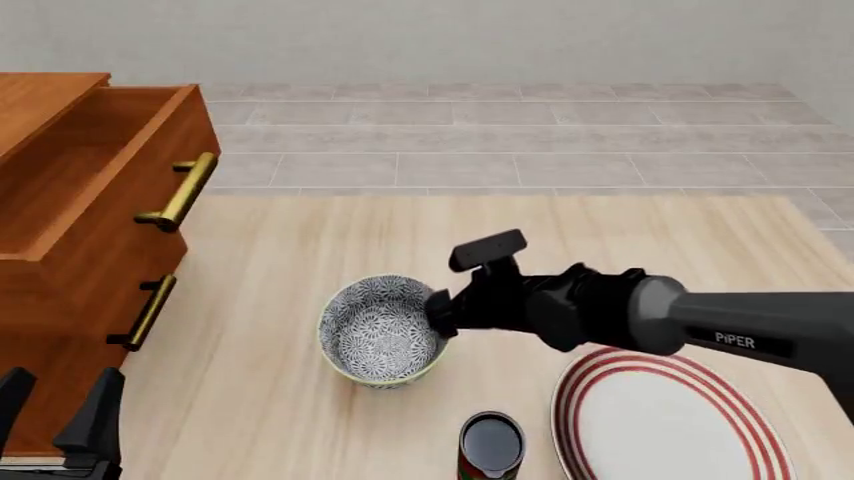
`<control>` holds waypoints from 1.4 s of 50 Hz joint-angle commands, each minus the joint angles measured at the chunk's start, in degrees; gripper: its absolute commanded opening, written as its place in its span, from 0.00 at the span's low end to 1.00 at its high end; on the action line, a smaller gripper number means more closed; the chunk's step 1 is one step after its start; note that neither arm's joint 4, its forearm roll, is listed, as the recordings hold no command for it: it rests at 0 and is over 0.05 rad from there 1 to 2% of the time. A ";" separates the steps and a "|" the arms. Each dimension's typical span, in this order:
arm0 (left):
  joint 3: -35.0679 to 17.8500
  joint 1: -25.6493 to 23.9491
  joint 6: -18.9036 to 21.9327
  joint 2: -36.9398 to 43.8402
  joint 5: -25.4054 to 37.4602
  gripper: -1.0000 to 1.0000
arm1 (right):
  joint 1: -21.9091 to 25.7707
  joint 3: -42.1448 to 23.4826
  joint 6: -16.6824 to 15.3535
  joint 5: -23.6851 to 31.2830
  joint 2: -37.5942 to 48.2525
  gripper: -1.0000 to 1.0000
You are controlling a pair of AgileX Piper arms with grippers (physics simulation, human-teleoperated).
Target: Put the bowl on the plate.
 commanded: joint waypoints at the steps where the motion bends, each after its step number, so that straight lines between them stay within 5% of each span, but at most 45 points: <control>1: 0.00 0.00 0.00 0.00 0.00 1.00 | 0.30 0.40 0.73 -0.75 1.82 1.00; 57: 0.00 0.00 0.00 0.00 0.00 1.00 | 2.75 -0.37 3.87 -3.66 8.77 1.00; 58: 0.00 0.00 0.00 0.00 0.00 1.00 | 2.56 -0.48 3.38 -3.61 8.72 0.00; 70: 0.00 0.00 0.00 0.00 0.00 1.00 | 2.70 -0.82 3.06 -3.23 8.21 0.00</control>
